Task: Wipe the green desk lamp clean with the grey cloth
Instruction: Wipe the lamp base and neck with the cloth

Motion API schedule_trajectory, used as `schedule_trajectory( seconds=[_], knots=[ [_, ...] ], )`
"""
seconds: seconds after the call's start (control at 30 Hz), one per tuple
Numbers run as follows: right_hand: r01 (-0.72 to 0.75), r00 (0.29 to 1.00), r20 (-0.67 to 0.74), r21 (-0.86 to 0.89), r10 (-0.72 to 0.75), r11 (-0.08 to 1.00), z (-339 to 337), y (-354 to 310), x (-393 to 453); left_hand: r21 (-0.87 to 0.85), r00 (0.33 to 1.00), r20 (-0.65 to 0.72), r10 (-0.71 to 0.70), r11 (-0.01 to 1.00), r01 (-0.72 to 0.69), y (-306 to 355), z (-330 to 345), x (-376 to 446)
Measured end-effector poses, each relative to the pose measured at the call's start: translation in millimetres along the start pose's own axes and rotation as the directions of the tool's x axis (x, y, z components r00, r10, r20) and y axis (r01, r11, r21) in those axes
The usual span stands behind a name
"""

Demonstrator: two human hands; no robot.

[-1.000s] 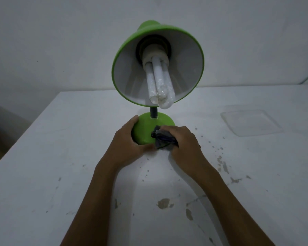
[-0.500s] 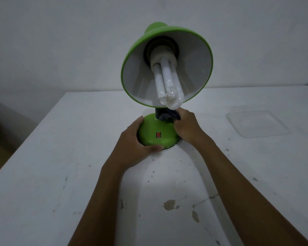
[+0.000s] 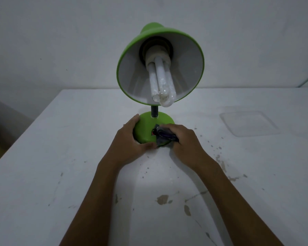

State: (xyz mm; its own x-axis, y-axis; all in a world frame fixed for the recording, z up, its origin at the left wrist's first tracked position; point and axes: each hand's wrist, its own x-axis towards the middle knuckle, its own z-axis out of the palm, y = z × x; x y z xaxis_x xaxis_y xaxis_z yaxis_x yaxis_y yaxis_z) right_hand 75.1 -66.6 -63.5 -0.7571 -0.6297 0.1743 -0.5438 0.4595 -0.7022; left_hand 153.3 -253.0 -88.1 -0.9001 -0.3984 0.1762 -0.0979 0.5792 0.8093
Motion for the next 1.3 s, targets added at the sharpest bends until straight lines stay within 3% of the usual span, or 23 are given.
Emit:
schedule_trajectory(
  seconds=[0.2,0.3,0.47,0.53,0.7,0.93,1.0,1.07,1.17,1.3],
  knots=[
    [0.018,1.0,-0.006,0.02,-0.018,1.0,-1.5,-5.5,-18.2,0.004,1.0,-0.002,0.003,1.0,-0.003,2.3,0.2,-3.1],
    [0.038,0.999,-0.04,0.118,-0.033,0.992,-4.0,-7.9,-21.2,0.029,1.0,-0.013,0.019,0.999,-0.019,7.4,-3.0,-7.4],
    [-0.066,0.976,-0.176,0.314,0.127,0.947,-4.7,-19.0,-20.2,0.09,0.967,-0.208,0.147,0.987,-0.131,22.9,-5.0,-14.4],
    [-0.075,0.963,-0.215,0.362,0.161,0.929,-0.2,-28.6,-16.6,-0.015,0.958,-0.247,0.145,0.988,-0.154,35.5,-2.2,-18.0],
    [-0.061,0.97,-0.191,0.411,0.152,0.91,15.1,-53.3,-8.9,-0.402,0.988,-0.156,-0.002,0.914,-0.062,57.9,4.5,-22.4],
    [-0.035,0.999,0.033,0.586,0.019,0.81,20.8,-57.5,-7.5,-0.588,0.966,-0.153,-0.208,0.805,0.08,52.2,1.7,-14.0],
    [-0.053,0.998,0.012,0.661,0.06,0.748,14.2,-49.1,-0.1,-0.607,0.944,-0.165,-0.285,0.784,0.131,48.4,0.0,-10.3],
    [-0.04,0.981,-0.129,0.593,0.144,0.804,7.6,-37.2,10.2,-0.579,0.912,-0.18,-0.369,0.789,0.205,43.3,-4.7,-3.7],
    [-0.075,0.944,-0.28,0.336,0.176,0.939,9.2,-11.6,23.5,-0.5,0.892,-0.2,-0.406,0.825,0.263,36.6,-17.0,8.2],
    [-0.125,0.97,-0.188,0.153,0.153,0.98,20.3,15.5,29.1,-0.282,0.932,-0.207,-0.299,0.93,0.236,35.4,-31.8,35.0]
  ],
)
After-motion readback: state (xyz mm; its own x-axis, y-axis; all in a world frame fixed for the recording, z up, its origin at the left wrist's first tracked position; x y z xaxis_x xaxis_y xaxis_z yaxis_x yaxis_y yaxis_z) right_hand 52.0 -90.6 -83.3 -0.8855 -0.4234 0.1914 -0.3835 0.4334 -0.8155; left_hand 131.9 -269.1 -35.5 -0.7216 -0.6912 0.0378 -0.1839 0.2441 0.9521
